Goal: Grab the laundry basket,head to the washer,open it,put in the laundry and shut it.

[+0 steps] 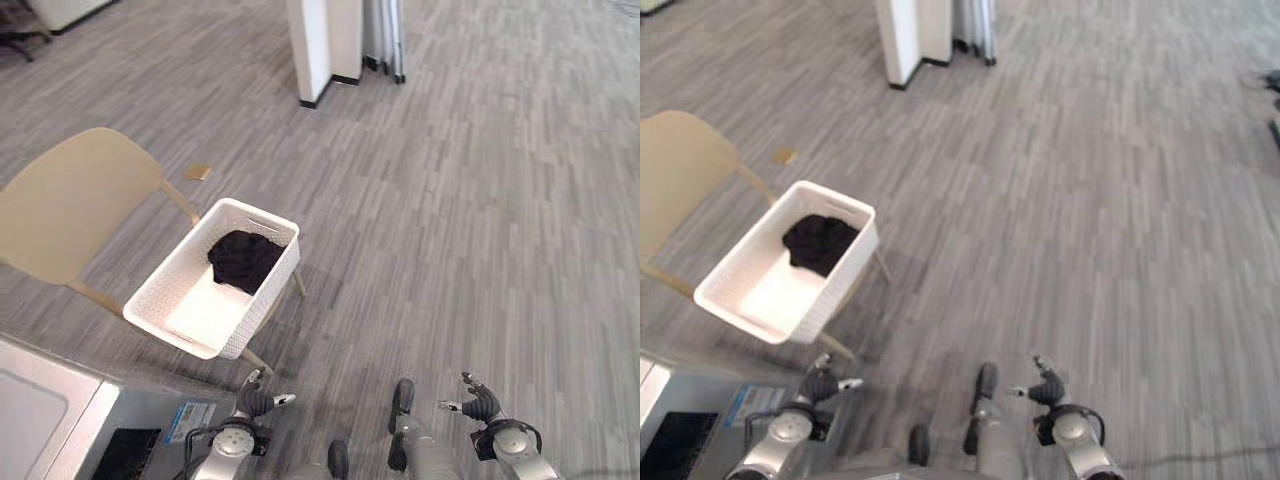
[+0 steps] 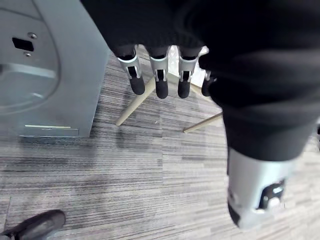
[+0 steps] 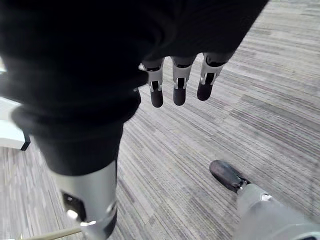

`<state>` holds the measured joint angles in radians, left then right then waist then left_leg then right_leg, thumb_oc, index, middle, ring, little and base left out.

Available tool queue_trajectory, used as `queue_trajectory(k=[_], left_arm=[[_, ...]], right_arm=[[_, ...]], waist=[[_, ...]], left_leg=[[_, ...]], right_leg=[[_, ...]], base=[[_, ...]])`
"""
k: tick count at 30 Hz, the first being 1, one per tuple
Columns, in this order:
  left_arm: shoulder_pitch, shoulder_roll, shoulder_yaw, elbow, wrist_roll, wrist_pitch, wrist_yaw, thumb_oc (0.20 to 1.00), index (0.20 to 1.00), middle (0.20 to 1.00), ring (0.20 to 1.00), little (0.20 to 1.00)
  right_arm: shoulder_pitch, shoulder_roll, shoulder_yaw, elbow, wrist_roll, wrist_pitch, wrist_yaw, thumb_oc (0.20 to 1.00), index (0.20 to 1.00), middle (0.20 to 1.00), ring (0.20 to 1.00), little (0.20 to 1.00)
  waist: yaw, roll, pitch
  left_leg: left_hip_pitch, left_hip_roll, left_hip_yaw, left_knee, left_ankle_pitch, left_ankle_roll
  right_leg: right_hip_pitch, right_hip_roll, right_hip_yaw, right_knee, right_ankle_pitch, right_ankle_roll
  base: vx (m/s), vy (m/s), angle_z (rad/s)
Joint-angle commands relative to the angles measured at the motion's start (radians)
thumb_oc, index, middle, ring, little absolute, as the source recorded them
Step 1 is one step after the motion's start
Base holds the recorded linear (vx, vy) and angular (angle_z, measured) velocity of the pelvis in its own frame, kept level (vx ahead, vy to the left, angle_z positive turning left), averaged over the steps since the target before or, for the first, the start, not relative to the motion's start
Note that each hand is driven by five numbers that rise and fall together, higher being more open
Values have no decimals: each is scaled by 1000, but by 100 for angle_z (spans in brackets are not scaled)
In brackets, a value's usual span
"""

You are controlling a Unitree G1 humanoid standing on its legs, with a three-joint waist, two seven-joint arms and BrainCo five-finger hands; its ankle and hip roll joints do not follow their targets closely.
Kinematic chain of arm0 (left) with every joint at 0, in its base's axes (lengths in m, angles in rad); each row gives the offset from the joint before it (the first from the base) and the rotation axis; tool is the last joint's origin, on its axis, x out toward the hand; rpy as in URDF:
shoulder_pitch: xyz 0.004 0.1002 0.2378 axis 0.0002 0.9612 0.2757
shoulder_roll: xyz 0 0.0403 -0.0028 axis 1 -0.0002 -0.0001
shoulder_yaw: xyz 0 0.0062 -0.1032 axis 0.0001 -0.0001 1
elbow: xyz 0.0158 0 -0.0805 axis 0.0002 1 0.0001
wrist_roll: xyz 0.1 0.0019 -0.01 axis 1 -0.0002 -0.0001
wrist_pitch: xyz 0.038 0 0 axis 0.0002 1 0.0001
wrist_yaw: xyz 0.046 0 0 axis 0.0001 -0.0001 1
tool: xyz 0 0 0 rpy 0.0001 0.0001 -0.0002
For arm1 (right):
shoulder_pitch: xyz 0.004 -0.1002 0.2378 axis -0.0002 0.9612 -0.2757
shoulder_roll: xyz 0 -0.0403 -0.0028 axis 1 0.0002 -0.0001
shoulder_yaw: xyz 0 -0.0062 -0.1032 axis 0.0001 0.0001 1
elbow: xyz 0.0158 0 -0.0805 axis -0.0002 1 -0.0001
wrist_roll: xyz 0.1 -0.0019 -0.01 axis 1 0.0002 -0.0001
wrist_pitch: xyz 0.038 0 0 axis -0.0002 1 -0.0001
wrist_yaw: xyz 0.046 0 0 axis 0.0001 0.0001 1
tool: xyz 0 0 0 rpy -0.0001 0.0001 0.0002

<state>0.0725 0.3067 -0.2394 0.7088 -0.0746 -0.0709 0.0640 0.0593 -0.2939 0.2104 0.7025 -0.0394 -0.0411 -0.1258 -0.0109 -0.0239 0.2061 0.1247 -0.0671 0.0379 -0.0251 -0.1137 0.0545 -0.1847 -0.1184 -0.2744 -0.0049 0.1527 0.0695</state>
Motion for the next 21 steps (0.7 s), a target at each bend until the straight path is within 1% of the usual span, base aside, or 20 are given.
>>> queue_trajectory(k=[1,2,3,4,5,7,9,10,11,12,13,14,15,16,18,19,20,21], left_arm=[[-21,9,7,-39,-27,-36,5,1000,1000,1000,1000,1000],[-24,8,11,-37,-35,-36,5,1000,1000,1000,1000,1000],[-25,8,11,-36,-35,-36,5,1000,1000,1000,1000,1000],[-35,5,16,-29,-46,-35,8,1000,1000,1000,1000,1000],[-40,2,15,-21,-46,-34,8,1000,1000,1000,1000,1000],[-49,-2,8,-9,-43,-34,9,1000,1000,1000,1000,1000],[-56,-1,4,-12,-41,-36,10,1000,1000,1000,1000,1000],[-55,-1,4,-12,-41,-36,10,1000,1000,1000,1000,1000],[-54,0,10,-22,-48,-37,10,1000,1000,1000,1000,1000],[-53,-1,13,-20,-51,-37,12,1000,1000,1000,1000,1000],[-49,-2,18,-19,-52,-36,14,1000,1000,1000,1000,1000],[-43,0,28,-19,-55,-35,17,1000,1000,1000,1000,1000],[-43,1,28,-20,-55,-35,17,1000,1000,1000,1000,1000],[-27,4,45,-24,-59,-34,18,1000,1000,1000,1000,1000],[-1,14,64,-33,-55,-33,17,1000,1000,1000,1000,1000],[20,29,87,-43,-60,-32,19,1000,1000,1000,1000,1000],[29,39,96,-55,-63,-29,18,1000,1000,1000,1000,1000],[33,52,104,-69,-70,-28,19,1000,1000,1000,1000,1000]], right_arm=[[-39,-55,-10,-65,10,-50,-9,1000,1000,1000,1000,1000],[-43,-59,-11,-69,16,-52,-11,1000,1000,1000,1000,1000],[-43,-60,-11,-68,17,-52,-11,1000,1000,1000,1000,1000],[-48,-66,-16,-63,27,-49,-14,1000,1000,1000,1000,1000],[-50,-69,-16,-56,30,-48,-16,1000,1000,1000,1000,1000],[-50,-75,-22,-43,36,-46,-20,1000,1000,1000,1000,1000],[-46,-80,-23,-35,41,-46,-26,1000,1000,1000,1000,1000],[-46,-80,-23,-35,41,-46,-26,1000,1000,1000,1000,1000],[-40,-82,-24,-29,39,-43,-32,1000,1000,1000,1000,1000],[-36,-80,-23,-24,37,-40,-34,1000,1000,1000,1000,1000],[-32,-78,-24,-22,36,-38,-35,1000,1000,1000,1000,1000],[-26,-77,-26,-25,33,-36,-35,1000,1000,1000,1000,1000],[-26,-76,-26,-25,33,-36,-35,1000,1000,1000,1000,1000],[-18,-71,-25,-28,17,-29,-26,1000,1000,1000,1000,1000],[-18,-64,-25,-25,3,-28,-18,1000,1000,1000,1000,1000],[-23,-57,-24,-24,-5,-30,-18,1000,1000,1000,1000,1000],[-27,-54,-23,-26,-5,-29,-16,1000,1000,1000,1000,1000],[-31,-50,-24,-37,-3,-30,-15,1000,1000,1000,1000,1000]], waist=[[22,-2,-20],[23,-8,-19],[21,-7,-20],[27,-12,-14],[33,-11,-10],[38,-21,-10],[43,-19,-8],[43,-20,-8],[53,-9,-8],[58,-8,-9],[61,-9,-9],[66,-13,-7],[66,-14,-7],[74,-13,-14],[87,-25,-29],[110,-41,-36],[118,-46,-34],[120,-52,-29]], left_leg=[[-103,86,39,314,-13,-98],[-133,91,40,361,14,-102],[-138,92,38,368,12,-103],[-179,102,54,393,22,-96],[-193,101,60,381,9,-92],[-237,85,83,331,-27,-75],[-282,86,118,258,10,-77],[-281,86,118,257,11,-77],[-304,99,164,156,91,-94],[-316,109,190,129,125,-100],[-319,118,206,121,127,-114],[-328,132,240,125,133,-113],[-329,132,240,126,133,-113],[-303,136,266,102,126,-93],[-294,120,260,109,116,-78],[-280,108,256,115,94,-60],[-270,100,247,117,81,-49],[-253,89,232,114,67,-36]], right_leg=[[53,26,-18,29,-96,27],[63,27,-20,23,-106,18],[62,28,-22,23,-106,17],[90,34,-25,10,-133,3],[106,39,-25,4,-141,2],[126,28,-34,-8,-157,7],[141,30,-50,-14,-170,9],[141,30,-50,-14,-170,9],[160,41,-68,-15,-188,10],[172,44,-83,-11,-200,10],[193,44,-85,-4,-224,14],[207,35,-103,12,-237,12],[206,34,-103,13,-238,12],[224,24,-133,47,-255,17],[249,3,-154,74,-264,26],[251,-27,-173,137,-264,48],[238,-40,-167,192,-259,55],[209,-54,-145,263,-246,63]], base=[[163,-158,50],[100,-104,44],[156,-107,15],[175,-79,-11],[230,-84,-14],[169,-13,19],[135,15,35],[183,59,36],[200,74,31],[333,105,42],[272,99,49],[203,73,70],[227,184,73],[248,215,63],[318,261,66],[290,231,65],[273,221,56],[193,136,49]])
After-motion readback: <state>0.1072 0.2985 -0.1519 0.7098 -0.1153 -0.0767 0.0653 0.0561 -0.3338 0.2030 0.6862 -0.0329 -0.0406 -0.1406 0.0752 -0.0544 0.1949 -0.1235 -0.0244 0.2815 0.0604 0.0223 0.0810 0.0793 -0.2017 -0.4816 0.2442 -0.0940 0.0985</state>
